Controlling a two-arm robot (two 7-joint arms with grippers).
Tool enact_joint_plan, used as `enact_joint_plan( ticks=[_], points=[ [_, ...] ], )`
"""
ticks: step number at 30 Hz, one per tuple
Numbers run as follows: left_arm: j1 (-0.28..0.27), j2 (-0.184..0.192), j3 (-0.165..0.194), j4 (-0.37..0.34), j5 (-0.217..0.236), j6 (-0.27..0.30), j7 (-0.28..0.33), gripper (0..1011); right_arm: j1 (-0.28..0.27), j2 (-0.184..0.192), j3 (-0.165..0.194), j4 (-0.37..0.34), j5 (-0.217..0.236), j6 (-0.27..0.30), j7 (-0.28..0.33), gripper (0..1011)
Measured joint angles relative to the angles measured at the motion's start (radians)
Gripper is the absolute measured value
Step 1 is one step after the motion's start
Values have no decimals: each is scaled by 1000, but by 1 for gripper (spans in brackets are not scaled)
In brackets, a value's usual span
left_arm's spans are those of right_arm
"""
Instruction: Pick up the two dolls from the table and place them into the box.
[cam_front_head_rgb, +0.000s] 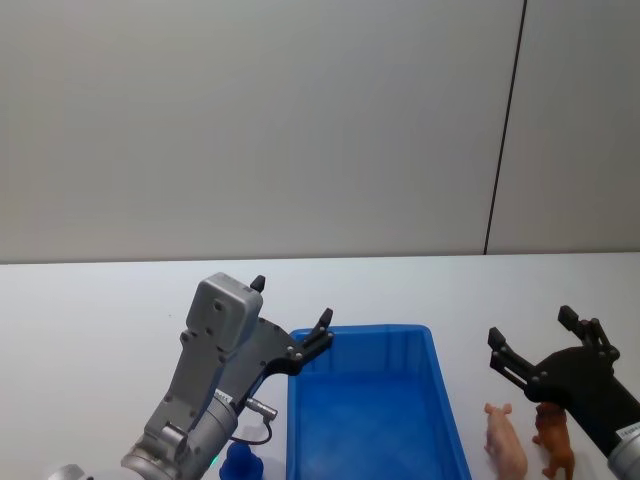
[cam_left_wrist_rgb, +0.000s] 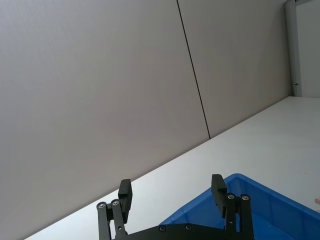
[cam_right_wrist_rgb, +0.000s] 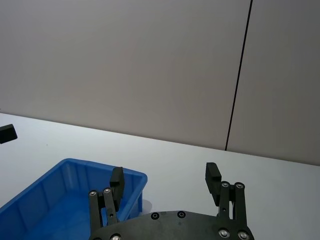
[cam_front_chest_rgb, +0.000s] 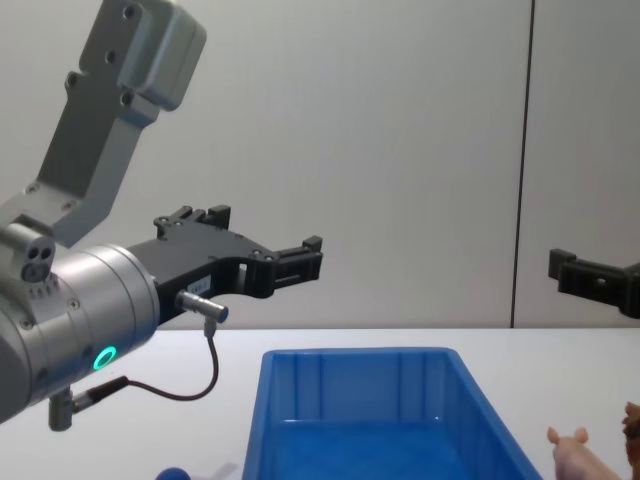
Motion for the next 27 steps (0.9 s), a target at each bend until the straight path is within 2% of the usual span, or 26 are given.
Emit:
enact_joint_plan(
  ticks=[27],
  points=[
    [0, 0, 0, 0, 0, 0, 0, 1001, 0, 0, 0, 0, 0, 0, 0, 1001]
  ],
)
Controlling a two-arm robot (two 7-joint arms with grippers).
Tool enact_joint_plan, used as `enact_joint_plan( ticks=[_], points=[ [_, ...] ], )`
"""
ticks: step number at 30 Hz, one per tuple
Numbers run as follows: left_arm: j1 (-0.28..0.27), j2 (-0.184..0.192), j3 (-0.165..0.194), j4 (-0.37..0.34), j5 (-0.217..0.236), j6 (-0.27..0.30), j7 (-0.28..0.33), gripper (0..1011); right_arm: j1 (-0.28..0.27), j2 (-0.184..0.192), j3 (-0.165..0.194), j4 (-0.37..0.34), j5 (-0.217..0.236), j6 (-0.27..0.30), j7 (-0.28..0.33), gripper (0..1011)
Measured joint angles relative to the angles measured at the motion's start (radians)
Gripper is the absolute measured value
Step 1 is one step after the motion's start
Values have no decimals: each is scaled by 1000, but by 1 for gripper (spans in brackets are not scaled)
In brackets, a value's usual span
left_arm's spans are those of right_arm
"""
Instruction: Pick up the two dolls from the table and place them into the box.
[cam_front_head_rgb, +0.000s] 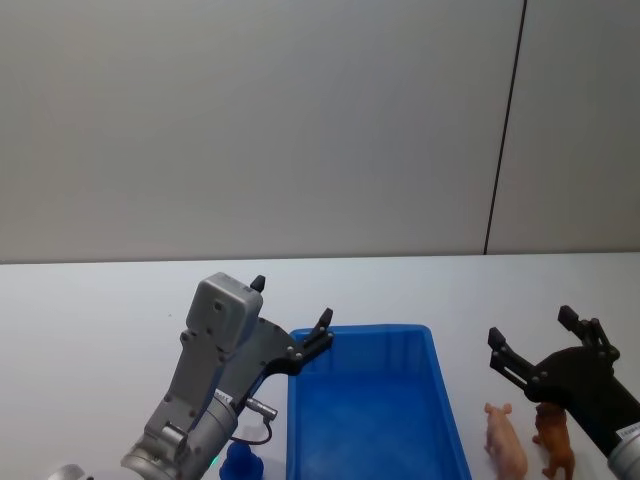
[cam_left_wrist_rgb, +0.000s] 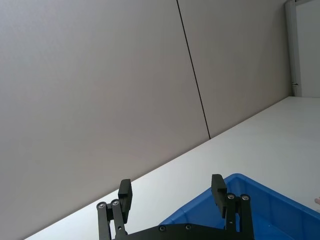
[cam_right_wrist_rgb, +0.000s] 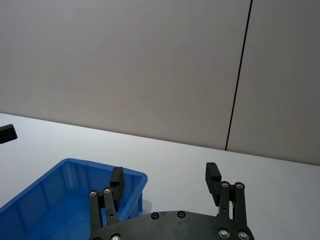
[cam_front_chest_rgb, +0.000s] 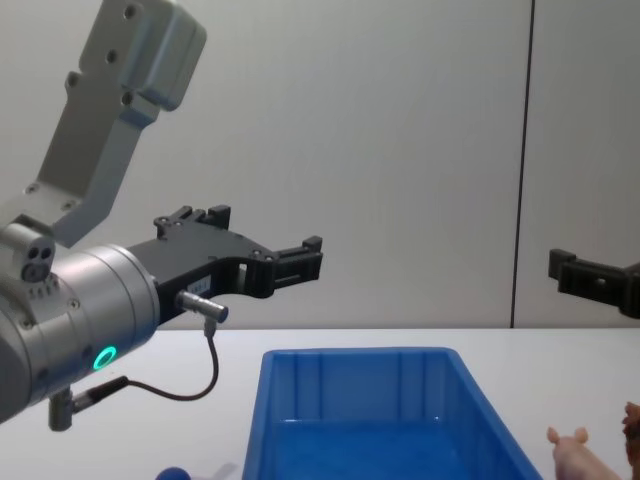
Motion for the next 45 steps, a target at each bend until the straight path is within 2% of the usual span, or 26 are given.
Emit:
enact_joint_plan(
  ticks=[15, 22, 31, 45],
  points=[
    [0, 0, 0, 0, 0, 0, 0, 1001, 0, 0, 2, 0, 0, 0, -1, 1001],
    [0, 0, 0, 0, 0, 0, 0, 1001, -2, 2, 8, 0, 0, 16, -25, 1001],
    [0, 0, 0, 0, 0, 0, 0, 1001, -13, 1, 17, 1, 3, 78, -85, 1001],
    [0, 0, 0, 0, 0, 0, 0, 1001, -41, -4, 21, 5, 13, 175, -144, 1001]
  ],
)
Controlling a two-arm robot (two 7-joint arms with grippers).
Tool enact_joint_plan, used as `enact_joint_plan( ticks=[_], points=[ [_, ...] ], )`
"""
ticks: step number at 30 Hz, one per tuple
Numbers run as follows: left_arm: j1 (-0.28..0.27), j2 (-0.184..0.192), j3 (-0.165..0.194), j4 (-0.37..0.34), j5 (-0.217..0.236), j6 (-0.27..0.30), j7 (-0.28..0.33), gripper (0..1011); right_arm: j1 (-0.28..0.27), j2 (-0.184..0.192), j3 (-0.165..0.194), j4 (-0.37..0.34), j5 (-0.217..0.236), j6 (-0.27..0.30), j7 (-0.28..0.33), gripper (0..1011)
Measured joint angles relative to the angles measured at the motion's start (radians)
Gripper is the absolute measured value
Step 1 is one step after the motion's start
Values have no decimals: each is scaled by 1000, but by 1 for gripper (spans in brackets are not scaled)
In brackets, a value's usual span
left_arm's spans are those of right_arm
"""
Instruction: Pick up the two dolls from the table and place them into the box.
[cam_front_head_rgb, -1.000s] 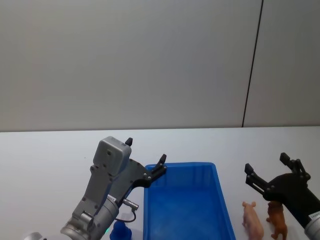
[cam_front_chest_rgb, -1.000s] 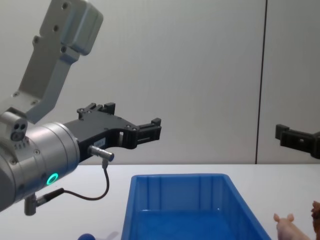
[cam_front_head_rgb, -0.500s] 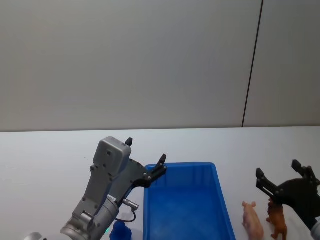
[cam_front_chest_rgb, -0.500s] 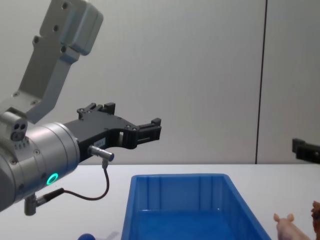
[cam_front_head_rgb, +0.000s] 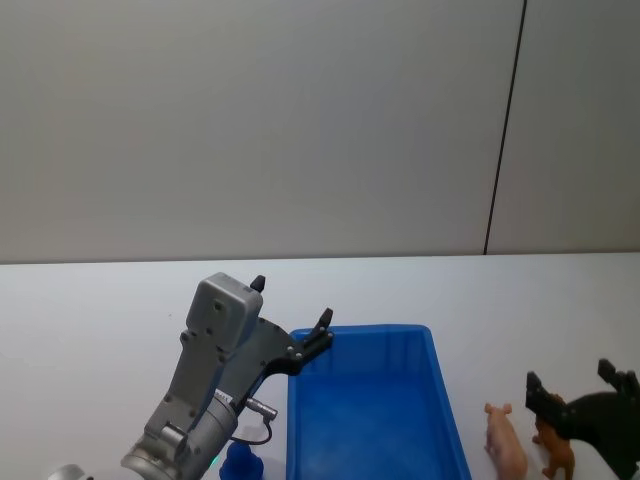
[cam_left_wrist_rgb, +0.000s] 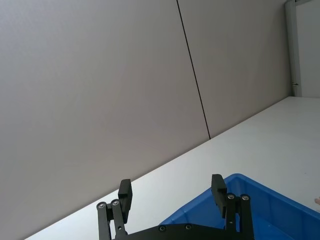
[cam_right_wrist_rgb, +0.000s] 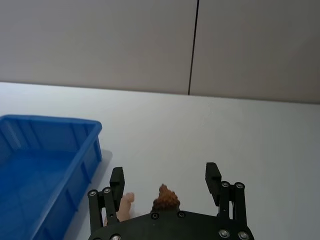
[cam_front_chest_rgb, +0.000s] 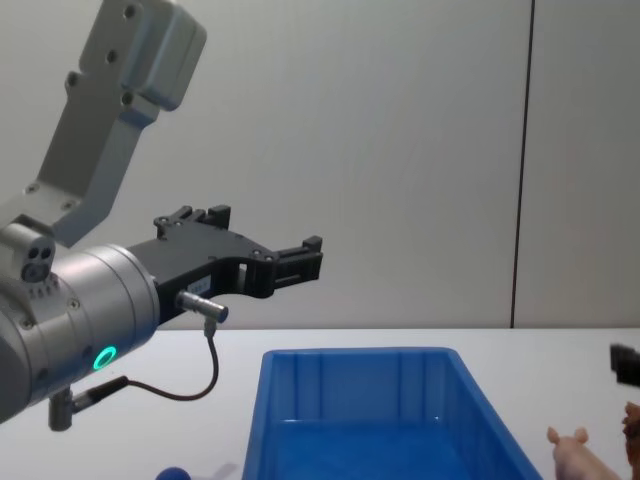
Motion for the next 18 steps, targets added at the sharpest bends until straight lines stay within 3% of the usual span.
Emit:
enact_joint_plan(
  ticks=[18],
  points=[
    [0, 0, 0, 0, 0, 0, 0, 1001, -19, -17, -3, 47, 7, 76, -24, 1001]
  ],
)
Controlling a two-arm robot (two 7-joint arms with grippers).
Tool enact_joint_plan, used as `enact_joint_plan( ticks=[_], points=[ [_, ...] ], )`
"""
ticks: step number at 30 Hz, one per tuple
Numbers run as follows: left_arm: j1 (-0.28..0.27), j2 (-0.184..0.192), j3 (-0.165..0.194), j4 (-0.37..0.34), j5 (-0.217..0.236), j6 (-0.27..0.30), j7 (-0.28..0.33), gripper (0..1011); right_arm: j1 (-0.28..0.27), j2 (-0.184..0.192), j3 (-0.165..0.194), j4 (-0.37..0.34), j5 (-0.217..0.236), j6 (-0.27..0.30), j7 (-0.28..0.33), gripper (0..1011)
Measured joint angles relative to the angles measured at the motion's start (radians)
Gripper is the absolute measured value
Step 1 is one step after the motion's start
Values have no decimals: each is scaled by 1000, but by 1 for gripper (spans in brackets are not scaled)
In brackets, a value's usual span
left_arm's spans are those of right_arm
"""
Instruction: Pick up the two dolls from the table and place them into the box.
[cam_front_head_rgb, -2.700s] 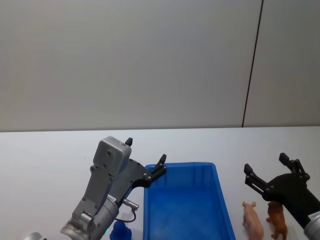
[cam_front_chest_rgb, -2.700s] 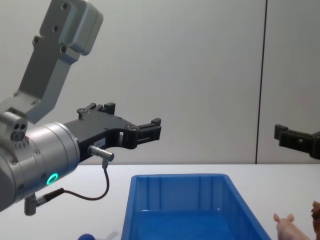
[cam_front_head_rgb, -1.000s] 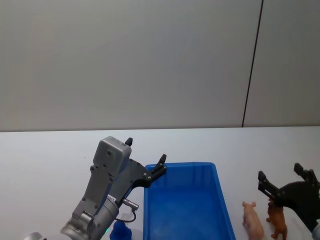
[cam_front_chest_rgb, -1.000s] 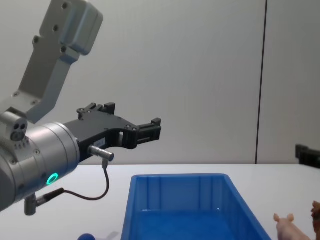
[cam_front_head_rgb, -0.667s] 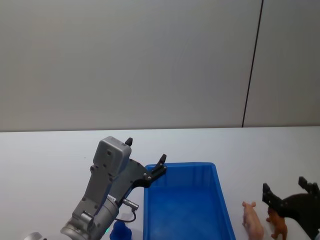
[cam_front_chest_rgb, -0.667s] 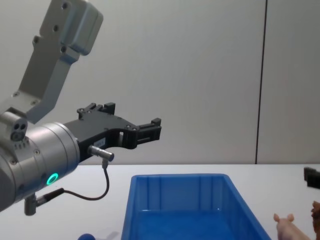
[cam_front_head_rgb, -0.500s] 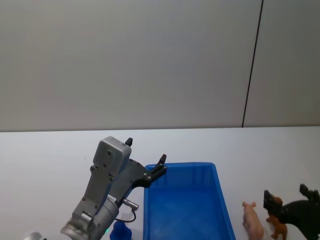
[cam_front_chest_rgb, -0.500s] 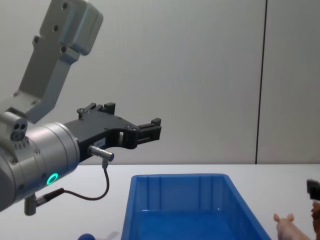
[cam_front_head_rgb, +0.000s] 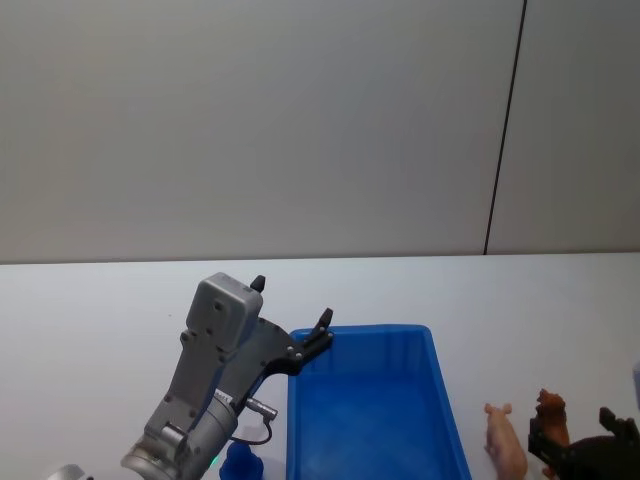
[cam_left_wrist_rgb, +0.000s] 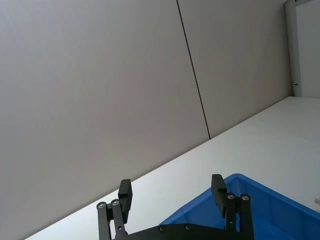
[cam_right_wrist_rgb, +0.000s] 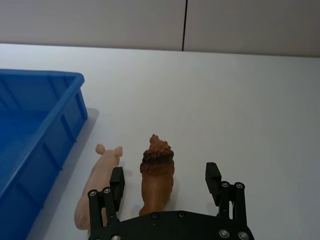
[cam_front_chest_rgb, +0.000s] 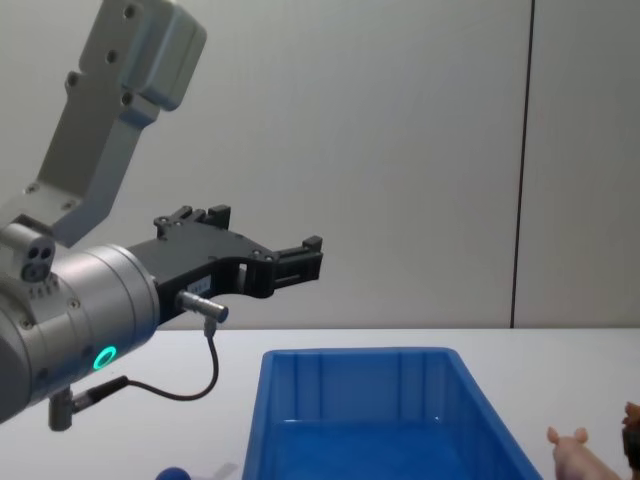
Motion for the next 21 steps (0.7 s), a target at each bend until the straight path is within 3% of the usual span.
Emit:
enact_joint_plan(
  ticks=[3, 7, 21],
  points=[
    [0, 0, 0, 0, 0, 0, 0, 1001, 0, -3, 0, 12, 1, 5, 0, 994],
    [0, 0, 0, 0, 0, 0, 0, 1001, 0, -6, 0, 26, 2, 8, 4, 912],
    [0, 0, 0, 0, 0, 0, 0, 1001, 16, -22, -4, 80, -9, -2, 48, 485]
  ],
)
